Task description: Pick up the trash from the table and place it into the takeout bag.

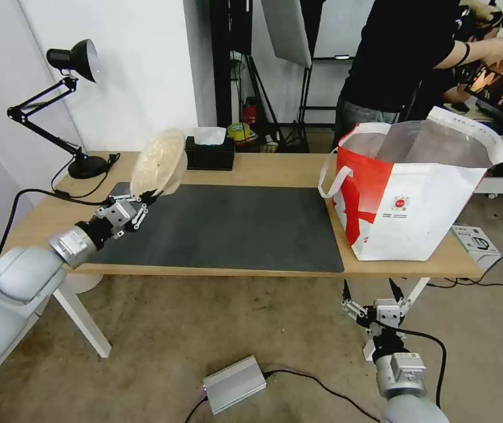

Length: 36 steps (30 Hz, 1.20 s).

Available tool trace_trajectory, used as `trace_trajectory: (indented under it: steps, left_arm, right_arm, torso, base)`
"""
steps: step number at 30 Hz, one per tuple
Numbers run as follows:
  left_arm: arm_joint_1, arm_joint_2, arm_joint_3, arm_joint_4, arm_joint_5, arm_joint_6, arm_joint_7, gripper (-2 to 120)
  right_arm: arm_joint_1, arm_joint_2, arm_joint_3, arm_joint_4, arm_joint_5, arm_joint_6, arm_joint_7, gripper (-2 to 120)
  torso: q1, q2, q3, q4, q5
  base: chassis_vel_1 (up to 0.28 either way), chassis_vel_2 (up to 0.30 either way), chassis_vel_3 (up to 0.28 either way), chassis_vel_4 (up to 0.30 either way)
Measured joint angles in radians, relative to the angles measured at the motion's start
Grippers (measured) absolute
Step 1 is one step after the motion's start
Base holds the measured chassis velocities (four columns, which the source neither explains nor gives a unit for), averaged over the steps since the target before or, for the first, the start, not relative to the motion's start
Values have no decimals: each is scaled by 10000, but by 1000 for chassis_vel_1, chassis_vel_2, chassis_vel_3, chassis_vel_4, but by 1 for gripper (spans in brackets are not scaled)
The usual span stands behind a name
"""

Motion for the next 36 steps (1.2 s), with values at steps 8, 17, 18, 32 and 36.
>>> trace_trajectory:
  steps: [8, 17, 18, 32, 36]
  left_arm:
    - [-3548, -161, 3092, 910, -111, 6, 141, 0]
    - [-5864, -936, 5164, 1736, -133, 4, 255, 0]
    - [-6079, -1054, 5369, 1849, -133, 2, 276, 0]
    - [-9076, -3143, 7915, 3638, -57, -54, 504, 0]
    - [-9470, -3611, 8228, 3882, -57, -47, 510, 0]
  right_arm:
    - [75, -55, 90, -40, 37, -22, -9, 100]
    - [132, -17, 164, -92, 44, -47, -12, 100]
    - [146, -8, 163, -95, 44, -69, -14, 100]
    - [211, 67, 147, -148, 56, -227, -16, 100]
    - [210, 67, 172, -155, 55, -227, -16, 100]
  torso:
    - [1, 0, 1, -2, 1]
    - [2, 0, 1, -3, 3]
    - [2, -1, 1, -2, 2]
    - [2, -1, 1, -4, 4]
    - [1, 0, 0, -3, 5]
  base:
    - [0, 0, 0, 0]
    - [0, 0, 0, 0]
    - [0, 0, 0, 0]
    - [0, 0, 0, 0]
    - [0, 0, 0, 0]
